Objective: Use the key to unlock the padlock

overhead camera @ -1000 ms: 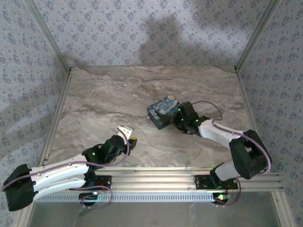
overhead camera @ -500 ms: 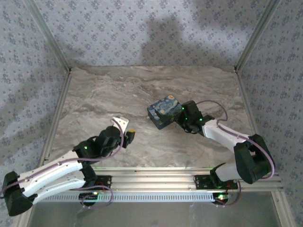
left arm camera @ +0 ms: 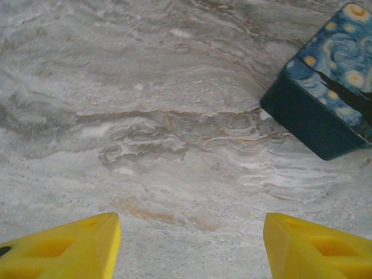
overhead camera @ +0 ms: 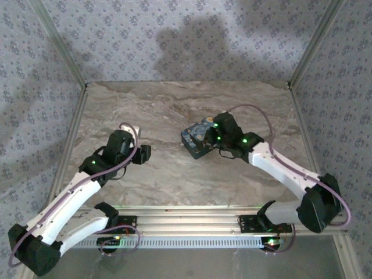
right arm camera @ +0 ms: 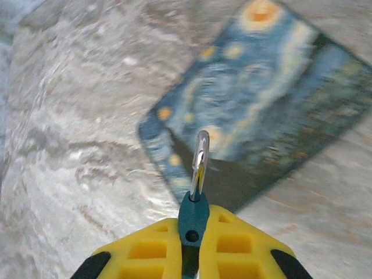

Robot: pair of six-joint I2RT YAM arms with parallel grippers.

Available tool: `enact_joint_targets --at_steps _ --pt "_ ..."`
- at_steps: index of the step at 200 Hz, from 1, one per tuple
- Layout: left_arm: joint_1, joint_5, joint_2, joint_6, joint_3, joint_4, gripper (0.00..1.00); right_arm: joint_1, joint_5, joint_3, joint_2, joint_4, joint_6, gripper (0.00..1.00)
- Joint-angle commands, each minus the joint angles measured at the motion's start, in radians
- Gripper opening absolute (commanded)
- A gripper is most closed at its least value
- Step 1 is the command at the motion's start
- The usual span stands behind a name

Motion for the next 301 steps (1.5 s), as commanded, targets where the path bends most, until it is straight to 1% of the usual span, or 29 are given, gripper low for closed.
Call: enact_joint_targets --at_steps 1,37,68,74,98,123,140,155,168,200,235,254,286,301 --pt "0.107 0.134 0.007 -0.019 0.044 -0.05 0.67 0.058 0.014 0.162 0.146 -0.044 -0.118 0.0" --pt "0.286 0.262 0.019 -0.038 0.024 -0.016 0.68 0.121 -0.025 0.433 0.392 -0.039 -0.176 0.0" --pt "0.419 0.365 0.056 -0.066 0.002 0.06 0.69 0.133 -0.066 0.652 0.592 -0.03 -0.196 0.0" --pt "0.439 0.379 0.071 -0.069 0.006 0.071 0.69 0.131 -0.074 0.694 0.632 -0.023 -0.246 0.0" --pt "0.476 0.407 0.147 -0.07 0.038 0.097 0.69 0.111 -0.089 0.896 0.822 -0.041 -0.306 0.0" --pt "0.481 0.456 0.209 -0.083 0.06 0.132 0.69 0.094 -0.12 1.095 1.004 -0.044 -0.331 0.0" --pt "0.481 0.443 0.236 -0.074 0.065 0.147 0.69 0.089 -0.13 1.227 1.113 -0.076 -0.351 0.0" --pt "0.482 0.427 0.262 -0.061 0.064 0.159 0.69 0.082 -0.147 1.303 1.179 -0.084 -0.359 0.0" --pt "0.485 0.424 0.29 -0.053 0.065 0.171 0.69 0.072 -0.162 1.335 1.215 -0.074 -0.348 0.01" --pt "0.488 0.431 0.375 -0.046 0.094 0.189 0.68 0.044 -0.185 1.347 1.256 -0.031 -0.313 0.03" --pt "0.489 0.441 0.423 -0.039 0.13 0.191 0.68 0.034 -0.217 1.41 1.306 -0.049 -0.315 0.08" --pt "0.488 0.435 0.432 -0.044 0.131 0.205 0.68 0.033 -0.203 1.398 1.31 -0.046 -0.31 0.08" --pt "0.489 0.437 0.44 -0.042 0.154 0.182 0.68 0.037 -0.218 1.373 1.316 -0.039 -0.311 0.08" --pt "0.488 0.433 0.447 -0.05 0.17 0.164 0.68 0.037 -0.208 1.357 1.317 -0.038 -0.31 0.13"
